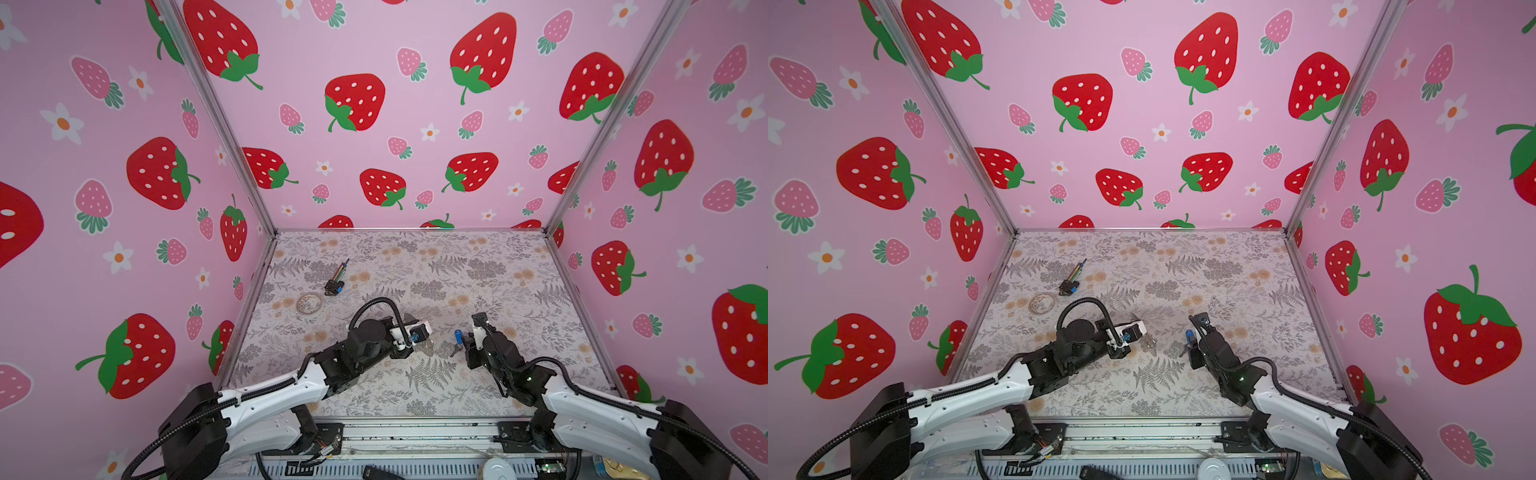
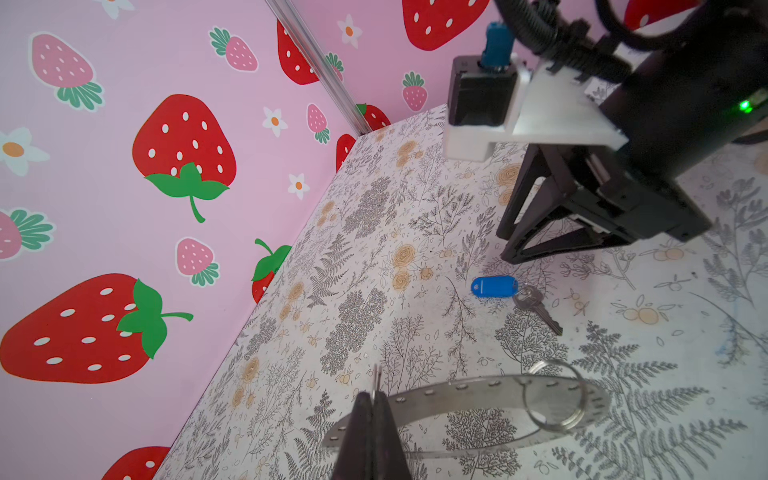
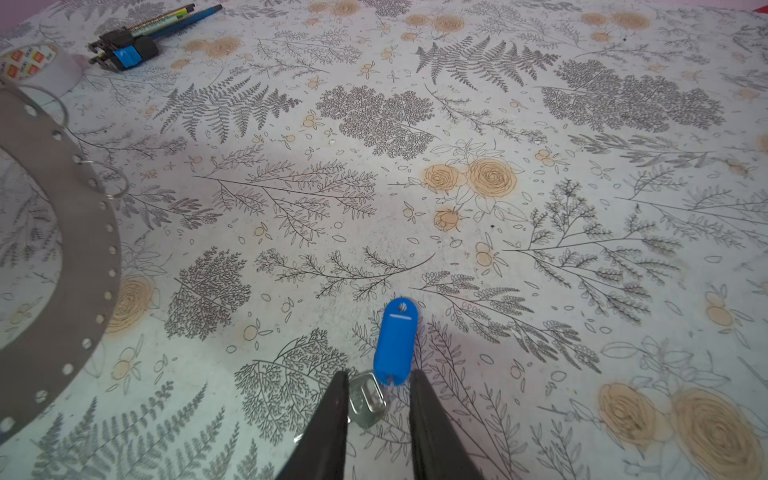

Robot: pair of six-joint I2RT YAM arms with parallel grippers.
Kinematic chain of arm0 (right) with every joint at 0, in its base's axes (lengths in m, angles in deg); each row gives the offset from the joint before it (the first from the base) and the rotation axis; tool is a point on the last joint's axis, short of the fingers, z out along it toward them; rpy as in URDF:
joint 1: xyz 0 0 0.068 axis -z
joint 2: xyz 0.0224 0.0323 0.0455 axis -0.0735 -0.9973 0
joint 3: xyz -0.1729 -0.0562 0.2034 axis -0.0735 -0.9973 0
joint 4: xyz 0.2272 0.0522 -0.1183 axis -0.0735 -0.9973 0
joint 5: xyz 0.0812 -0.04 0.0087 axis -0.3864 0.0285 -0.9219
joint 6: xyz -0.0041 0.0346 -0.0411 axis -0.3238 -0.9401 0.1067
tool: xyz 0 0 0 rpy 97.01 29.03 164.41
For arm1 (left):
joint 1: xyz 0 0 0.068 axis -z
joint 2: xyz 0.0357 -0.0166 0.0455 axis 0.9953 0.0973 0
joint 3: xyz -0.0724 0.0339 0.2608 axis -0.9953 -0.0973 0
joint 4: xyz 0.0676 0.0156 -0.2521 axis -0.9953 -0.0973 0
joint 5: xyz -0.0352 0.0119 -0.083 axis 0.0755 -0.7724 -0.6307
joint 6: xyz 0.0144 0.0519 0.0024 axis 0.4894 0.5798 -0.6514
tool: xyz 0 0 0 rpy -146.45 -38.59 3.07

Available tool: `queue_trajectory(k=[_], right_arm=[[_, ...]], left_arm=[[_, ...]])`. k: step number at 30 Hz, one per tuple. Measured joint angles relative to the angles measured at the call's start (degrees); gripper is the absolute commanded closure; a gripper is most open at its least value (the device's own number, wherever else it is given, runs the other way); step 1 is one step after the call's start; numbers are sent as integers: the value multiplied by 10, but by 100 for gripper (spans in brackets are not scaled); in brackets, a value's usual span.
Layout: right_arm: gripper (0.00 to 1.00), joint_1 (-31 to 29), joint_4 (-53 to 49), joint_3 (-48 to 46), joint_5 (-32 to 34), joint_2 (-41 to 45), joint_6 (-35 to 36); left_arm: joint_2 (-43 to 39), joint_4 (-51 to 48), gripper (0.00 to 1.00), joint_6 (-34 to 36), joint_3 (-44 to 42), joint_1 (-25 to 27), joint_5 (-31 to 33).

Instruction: Put the keys on the keyring

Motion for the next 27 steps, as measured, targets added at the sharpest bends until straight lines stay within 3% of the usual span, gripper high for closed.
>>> queue_trajectory(k=[4, 15, 22, 27], right_arm=[[69, 7, -57, 32, -7, 3, -2], [65, 26, -172, 162, -59, -181, -66], [65, 38, -184, 154, -73, -182, -129], [71, 59, -183, 119, -93, -162, -153]], left_arm=[[0, 0, 100, 0, 0, 0, 0], [1, 0, 100, 0, 0, 0, 0], [1, 0, 100, 0, 0, 0, 0], [2, 0, 100, 0, 0, 0, 0]])
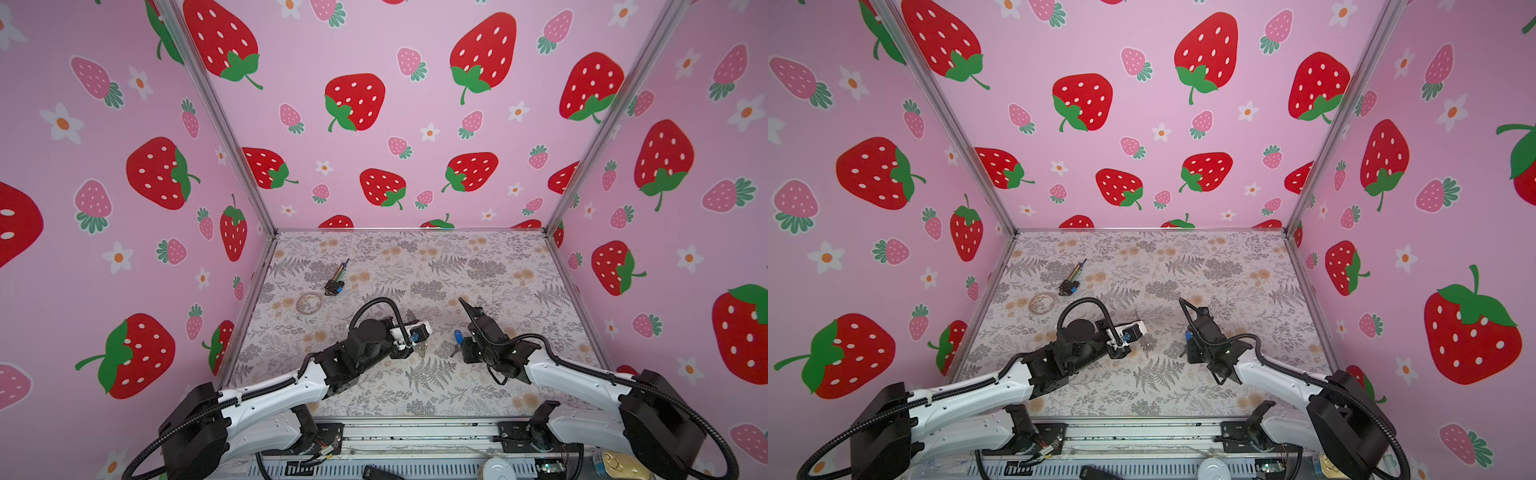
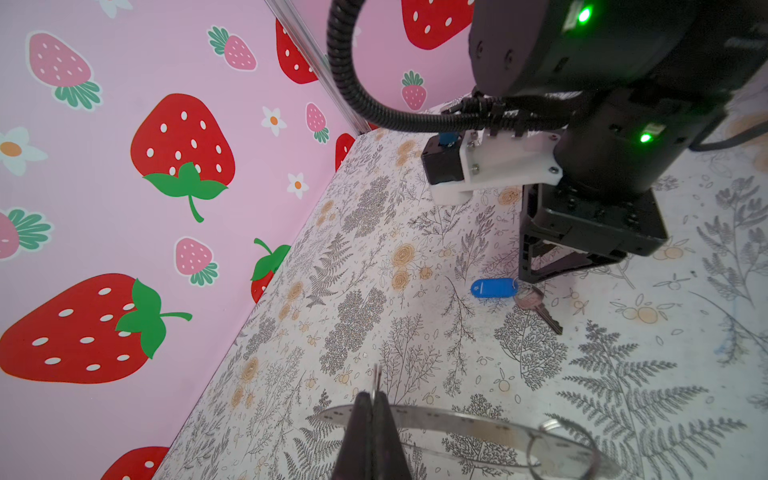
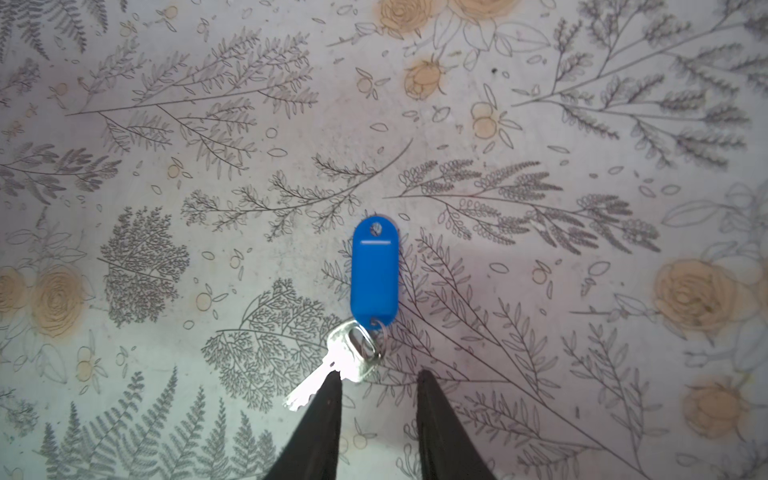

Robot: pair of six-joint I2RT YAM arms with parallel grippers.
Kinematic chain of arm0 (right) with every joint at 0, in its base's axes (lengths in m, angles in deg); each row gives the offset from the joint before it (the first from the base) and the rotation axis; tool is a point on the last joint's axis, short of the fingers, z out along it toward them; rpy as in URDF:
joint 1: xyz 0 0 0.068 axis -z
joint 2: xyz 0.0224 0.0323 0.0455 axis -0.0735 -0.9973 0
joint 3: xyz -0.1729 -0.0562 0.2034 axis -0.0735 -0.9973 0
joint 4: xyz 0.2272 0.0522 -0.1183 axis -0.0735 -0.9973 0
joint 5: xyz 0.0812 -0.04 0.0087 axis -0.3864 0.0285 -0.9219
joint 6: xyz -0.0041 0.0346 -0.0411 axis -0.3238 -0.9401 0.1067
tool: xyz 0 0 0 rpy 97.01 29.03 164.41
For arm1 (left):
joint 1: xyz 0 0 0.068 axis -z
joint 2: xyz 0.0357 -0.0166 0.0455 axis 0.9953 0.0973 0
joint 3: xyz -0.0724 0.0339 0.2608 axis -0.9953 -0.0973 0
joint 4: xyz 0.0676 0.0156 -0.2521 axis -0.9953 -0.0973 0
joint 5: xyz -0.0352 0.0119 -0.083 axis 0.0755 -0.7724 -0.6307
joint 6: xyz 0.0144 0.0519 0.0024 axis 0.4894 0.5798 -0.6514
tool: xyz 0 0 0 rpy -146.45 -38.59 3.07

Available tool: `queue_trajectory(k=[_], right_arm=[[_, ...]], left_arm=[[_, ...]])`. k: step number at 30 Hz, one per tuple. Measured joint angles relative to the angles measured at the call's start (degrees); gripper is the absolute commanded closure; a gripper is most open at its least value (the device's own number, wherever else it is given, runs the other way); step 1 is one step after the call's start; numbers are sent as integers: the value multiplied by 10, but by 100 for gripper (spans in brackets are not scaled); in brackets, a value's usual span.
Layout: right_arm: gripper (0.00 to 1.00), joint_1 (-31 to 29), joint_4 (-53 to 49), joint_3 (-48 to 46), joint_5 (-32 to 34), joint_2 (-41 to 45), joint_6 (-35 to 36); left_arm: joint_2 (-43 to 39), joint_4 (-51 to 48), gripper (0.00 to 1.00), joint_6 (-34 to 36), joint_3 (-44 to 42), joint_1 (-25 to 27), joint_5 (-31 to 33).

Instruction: Put the keys on the keyring

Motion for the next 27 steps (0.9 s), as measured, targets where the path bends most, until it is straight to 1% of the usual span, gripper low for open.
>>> queue_trajectory(k=[4, 14, 27], right_arm=[[75, 17, 7, -6, -21, 0, -4], [77, 37, 42, -6, -69, -19, -2], [82, 47, 56, -6, -90, -50, 1]], left_arm=[[3, 0, 100, 0, 0, 0, 0], [7, 0, 100, 0, 0, 0, 0], [16, 0, 100, 0, 0, 0, 0]])
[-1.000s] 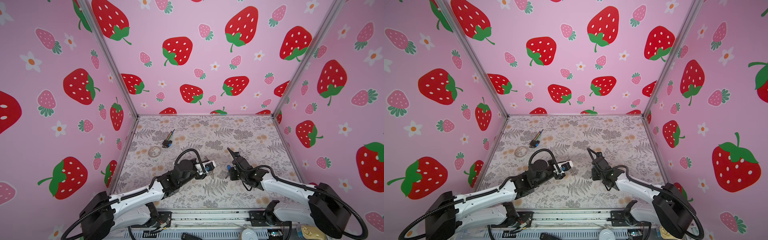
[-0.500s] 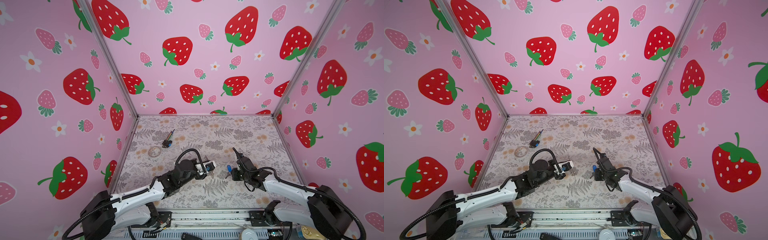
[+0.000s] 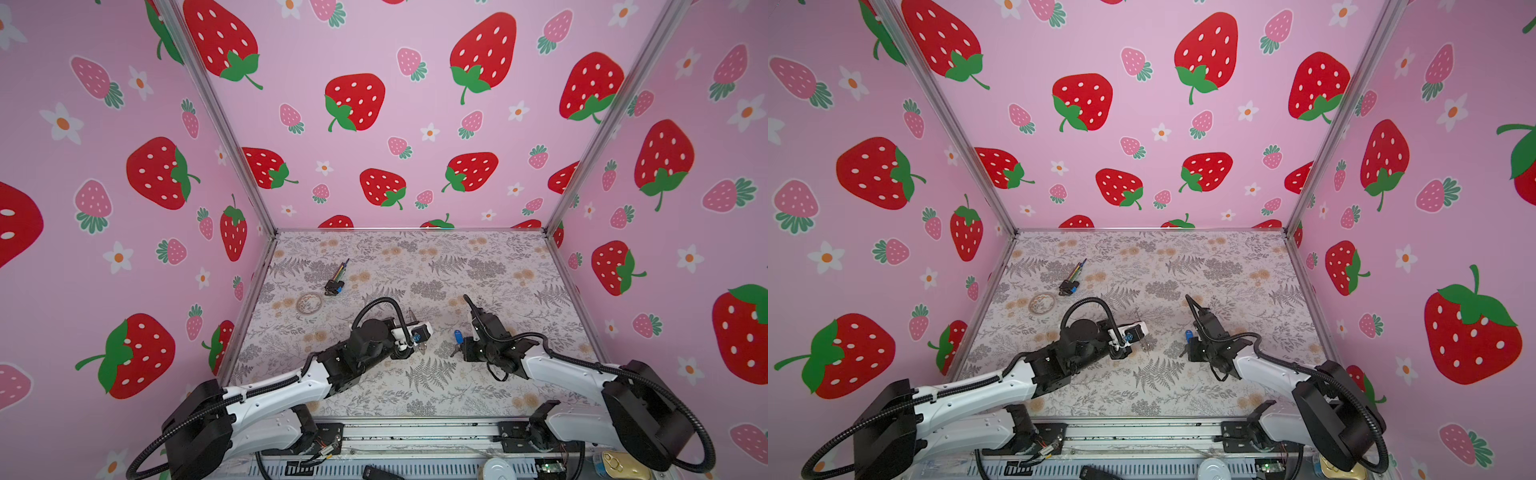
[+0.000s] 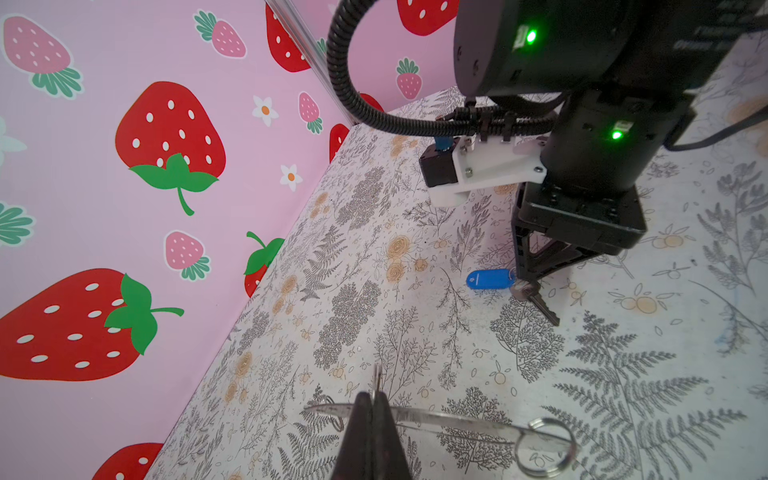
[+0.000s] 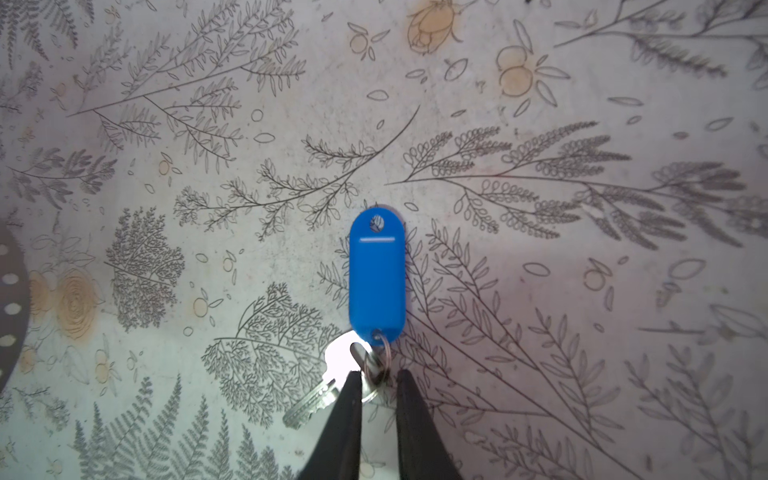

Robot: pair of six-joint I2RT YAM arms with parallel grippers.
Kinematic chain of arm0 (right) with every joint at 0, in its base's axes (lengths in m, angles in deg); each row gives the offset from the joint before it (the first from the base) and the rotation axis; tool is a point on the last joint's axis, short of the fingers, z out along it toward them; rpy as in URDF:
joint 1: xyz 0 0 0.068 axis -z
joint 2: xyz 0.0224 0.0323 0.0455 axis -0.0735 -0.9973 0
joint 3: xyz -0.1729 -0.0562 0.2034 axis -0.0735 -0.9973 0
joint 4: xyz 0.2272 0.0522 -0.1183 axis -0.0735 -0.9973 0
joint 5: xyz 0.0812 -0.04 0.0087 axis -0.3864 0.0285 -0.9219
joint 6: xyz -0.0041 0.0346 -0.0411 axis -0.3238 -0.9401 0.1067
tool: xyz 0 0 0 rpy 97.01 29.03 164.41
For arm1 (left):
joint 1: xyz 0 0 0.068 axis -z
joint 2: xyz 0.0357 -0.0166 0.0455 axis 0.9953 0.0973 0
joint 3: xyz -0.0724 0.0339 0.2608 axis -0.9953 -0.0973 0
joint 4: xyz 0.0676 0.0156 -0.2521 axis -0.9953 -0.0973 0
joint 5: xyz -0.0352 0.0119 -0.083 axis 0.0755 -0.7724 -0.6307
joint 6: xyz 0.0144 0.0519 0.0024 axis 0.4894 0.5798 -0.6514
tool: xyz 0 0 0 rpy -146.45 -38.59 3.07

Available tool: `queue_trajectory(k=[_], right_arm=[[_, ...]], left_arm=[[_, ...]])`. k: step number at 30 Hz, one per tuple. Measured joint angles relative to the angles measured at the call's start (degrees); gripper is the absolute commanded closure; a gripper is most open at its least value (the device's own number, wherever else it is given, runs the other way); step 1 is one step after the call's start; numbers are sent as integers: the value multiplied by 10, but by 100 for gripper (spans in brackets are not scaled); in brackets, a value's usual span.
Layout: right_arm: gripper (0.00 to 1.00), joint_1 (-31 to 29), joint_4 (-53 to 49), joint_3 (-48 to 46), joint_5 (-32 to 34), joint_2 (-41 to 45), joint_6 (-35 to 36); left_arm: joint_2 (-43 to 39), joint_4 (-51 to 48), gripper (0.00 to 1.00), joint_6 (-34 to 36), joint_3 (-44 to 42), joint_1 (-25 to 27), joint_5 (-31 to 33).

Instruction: Put the keys on the keyring

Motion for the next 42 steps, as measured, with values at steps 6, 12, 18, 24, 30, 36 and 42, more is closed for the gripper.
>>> queue_trajectory(k=[6, 12, 18, 24, 30, 36, 42], right_arm=[[87, 3, 3, 0, -6, -6, 3], [94, 3, 12, 0, -8, -6, 10], [98, 3, 12, 0, -9, -6, 23], [82, 3, 10, 0, -7, -6, 33], [82, 3, 9, 0, -7, -8, 39], [87, 3, 13, 4, -7, -19, 46], [95, 3, 16, 4, -8, -21, 49]], left_arm=[[1, 0, 100, 0, 0, 0, 0], [1, 0, 100, 0, 0, 0, 0], [1, 0, 100, 0, 0, 0, 0], [1, 0, 100, 0, 0, 0, 0], [1, 0, 100, 0, 0, 0, 0], [1, 0, 100, 0, 0, 0, 0], [1, 0, 100, 0, 0, 0, 0]])
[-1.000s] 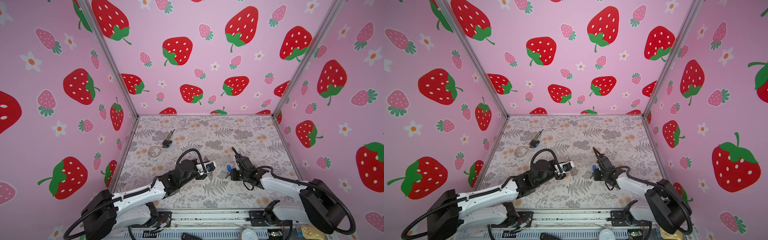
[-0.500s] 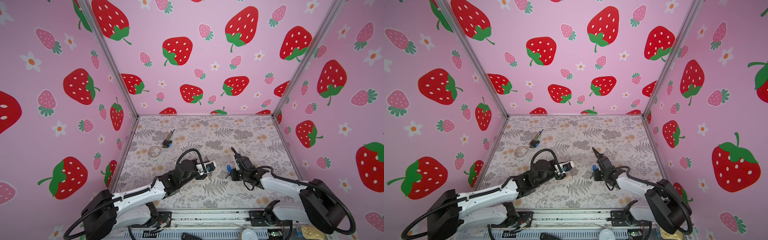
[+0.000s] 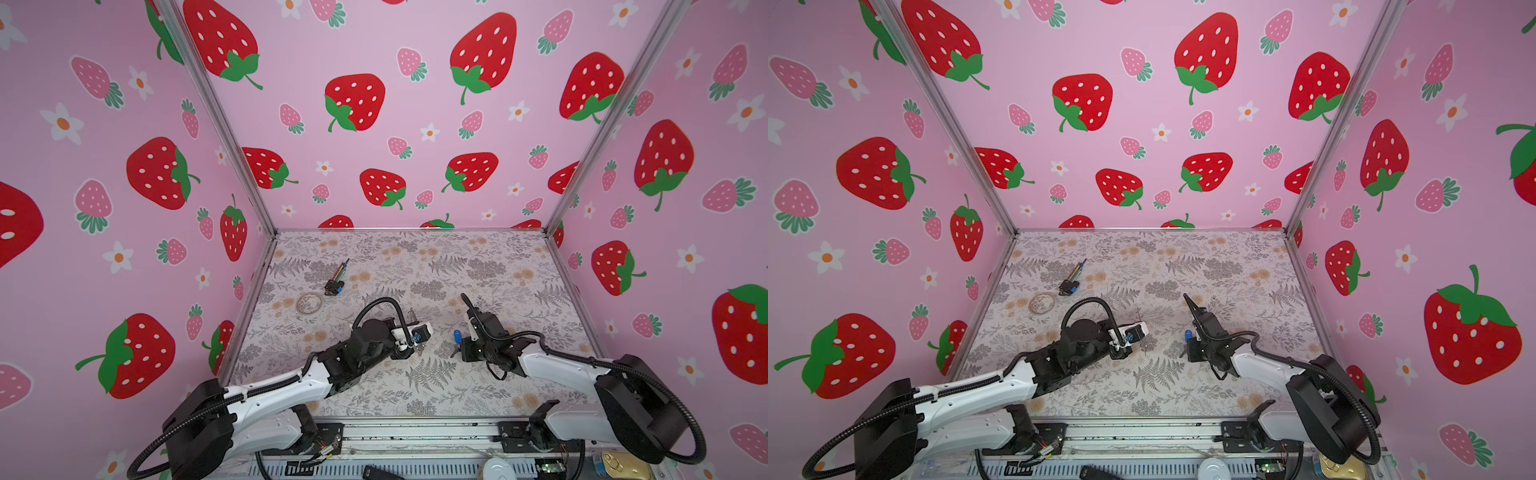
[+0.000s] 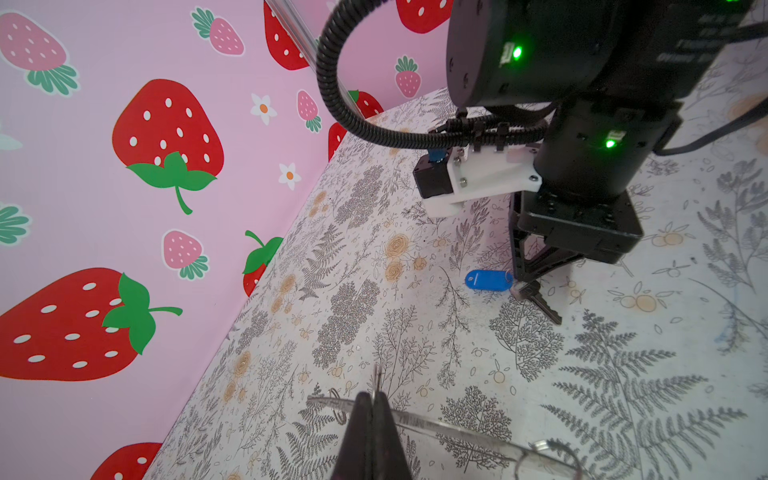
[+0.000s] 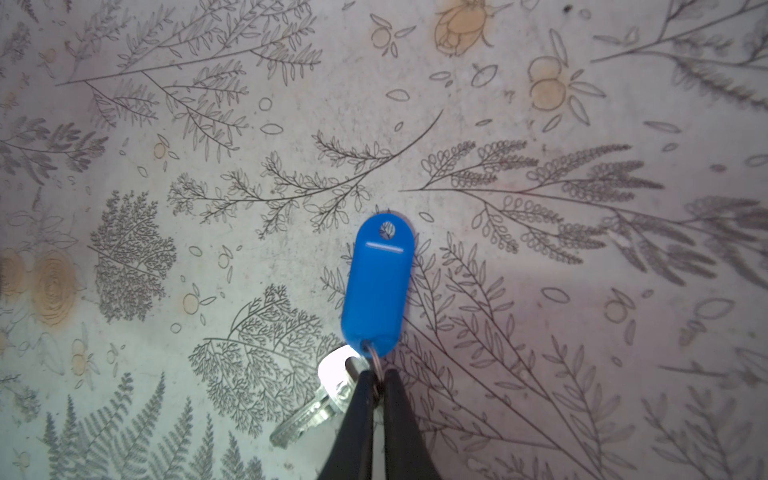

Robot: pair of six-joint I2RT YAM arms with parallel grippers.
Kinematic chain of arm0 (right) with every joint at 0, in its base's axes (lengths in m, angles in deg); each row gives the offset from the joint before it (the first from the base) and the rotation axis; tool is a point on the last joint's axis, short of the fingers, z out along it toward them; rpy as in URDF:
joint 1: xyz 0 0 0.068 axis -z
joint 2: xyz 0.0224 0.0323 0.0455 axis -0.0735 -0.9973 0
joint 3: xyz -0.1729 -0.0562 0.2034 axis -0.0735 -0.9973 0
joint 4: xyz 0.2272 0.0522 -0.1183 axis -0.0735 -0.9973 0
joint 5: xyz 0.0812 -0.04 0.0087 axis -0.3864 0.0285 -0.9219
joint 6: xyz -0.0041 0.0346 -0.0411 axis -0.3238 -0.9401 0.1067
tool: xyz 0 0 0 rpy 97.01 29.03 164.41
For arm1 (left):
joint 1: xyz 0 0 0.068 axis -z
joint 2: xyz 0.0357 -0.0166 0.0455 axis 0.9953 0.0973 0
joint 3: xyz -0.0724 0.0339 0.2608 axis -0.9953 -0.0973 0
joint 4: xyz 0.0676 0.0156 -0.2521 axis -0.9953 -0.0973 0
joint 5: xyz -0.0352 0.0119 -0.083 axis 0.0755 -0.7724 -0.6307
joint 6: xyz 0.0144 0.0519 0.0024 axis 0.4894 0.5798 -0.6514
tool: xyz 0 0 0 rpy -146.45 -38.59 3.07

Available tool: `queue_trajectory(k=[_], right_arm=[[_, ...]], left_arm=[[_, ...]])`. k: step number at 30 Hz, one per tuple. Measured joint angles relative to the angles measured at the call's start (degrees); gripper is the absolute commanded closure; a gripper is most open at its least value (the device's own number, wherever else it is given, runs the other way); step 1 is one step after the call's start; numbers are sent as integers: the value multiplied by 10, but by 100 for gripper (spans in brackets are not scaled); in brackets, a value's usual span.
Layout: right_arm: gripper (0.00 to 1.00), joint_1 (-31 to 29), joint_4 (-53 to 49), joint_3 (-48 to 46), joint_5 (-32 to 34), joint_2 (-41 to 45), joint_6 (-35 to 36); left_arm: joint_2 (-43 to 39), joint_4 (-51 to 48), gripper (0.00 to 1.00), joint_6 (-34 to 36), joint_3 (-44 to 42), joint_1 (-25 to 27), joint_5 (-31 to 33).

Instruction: Put the keys on the keyring

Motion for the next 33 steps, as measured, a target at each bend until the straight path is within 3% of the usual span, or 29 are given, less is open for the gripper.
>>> queue_trajectory(k=[3, 11, 14, 24, 33], right_arm=[[100, 0, 3, 0, -1, -1, 2], [100, 0, -6, 2, -7, 14, 44], [100, 0, -13, 2, -19, 68, 82], [100, -14, 42, -45, -107, 369, 245], [100, -33, 87, -93, -175, 461, 313]], left_arm=[[0, 0, 100, 0, 0, 0, 0], [0, 0, 100, 0, 0, 0, 0], [0, 0, 100, 0, 0, 0, 0], [-10, 3, 100, -10, 0, -3, -20], [-40, 31, 100, -14, 0, -4, -96]])
